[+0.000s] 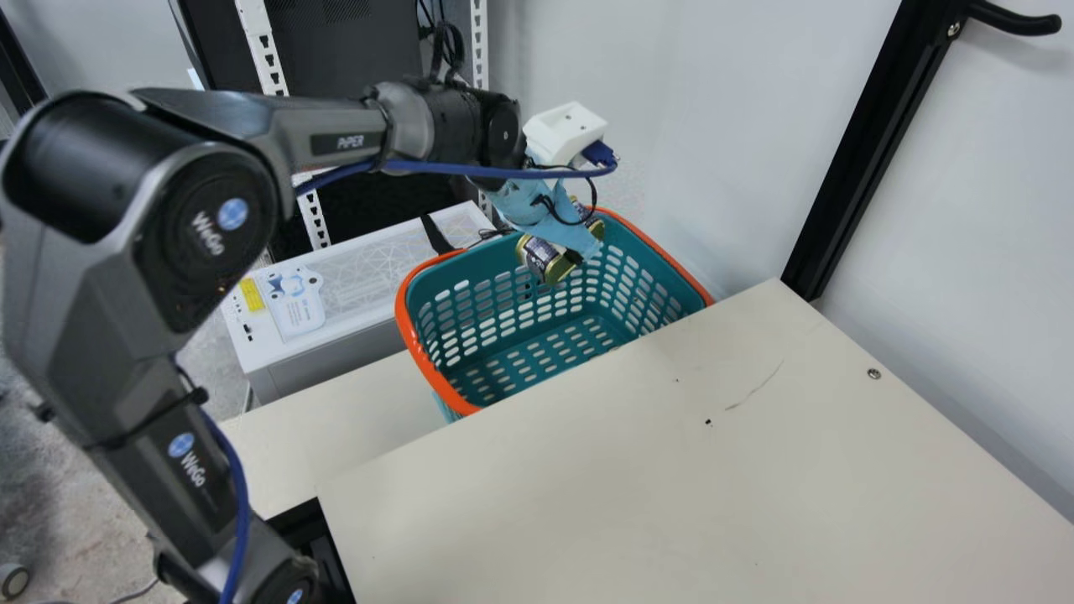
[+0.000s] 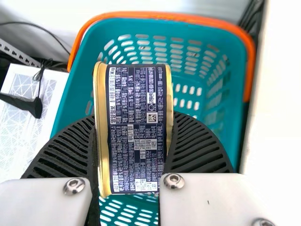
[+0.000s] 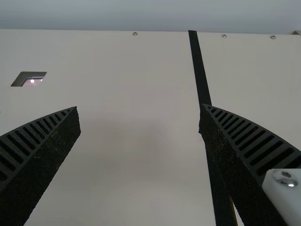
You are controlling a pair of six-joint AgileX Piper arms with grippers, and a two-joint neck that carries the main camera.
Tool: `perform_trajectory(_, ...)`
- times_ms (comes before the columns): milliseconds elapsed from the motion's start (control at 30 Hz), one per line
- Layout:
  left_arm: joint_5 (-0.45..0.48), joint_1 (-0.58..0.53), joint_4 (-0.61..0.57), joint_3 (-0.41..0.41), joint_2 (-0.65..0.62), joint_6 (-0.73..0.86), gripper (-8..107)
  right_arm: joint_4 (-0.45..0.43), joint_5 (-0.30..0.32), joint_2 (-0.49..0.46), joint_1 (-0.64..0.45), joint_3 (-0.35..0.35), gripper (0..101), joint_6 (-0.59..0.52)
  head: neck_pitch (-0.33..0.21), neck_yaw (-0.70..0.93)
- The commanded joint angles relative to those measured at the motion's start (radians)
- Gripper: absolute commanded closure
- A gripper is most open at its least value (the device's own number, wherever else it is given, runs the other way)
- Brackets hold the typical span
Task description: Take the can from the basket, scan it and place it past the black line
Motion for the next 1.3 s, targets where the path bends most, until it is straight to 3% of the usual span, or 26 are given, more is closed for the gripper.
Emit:
perform_trajectory(0, 0.015, -0.008, 0.008, 0.005, -0.058, -0.014, 89, 0.000, 0.000, 0.000, 0.000, 0.000, 0, 0.000, -0.014, 0.204)
perform_trajectory(367, 0.106, -0.064, 0.036, 0.027, -0.226, -0.089, 89, 0.000, 0.000, 0.000, 0.000, 0.000, 0, 0.000, -0.014, 0.204)
perform_trajectory(1267, 0.373, -0.181, -0.118, -0.035, -0.461, -0.183, 89, 0.000, 0.000, 0.000, 0.000, 0.000, 0, 0.000, -0.014, 0.204)
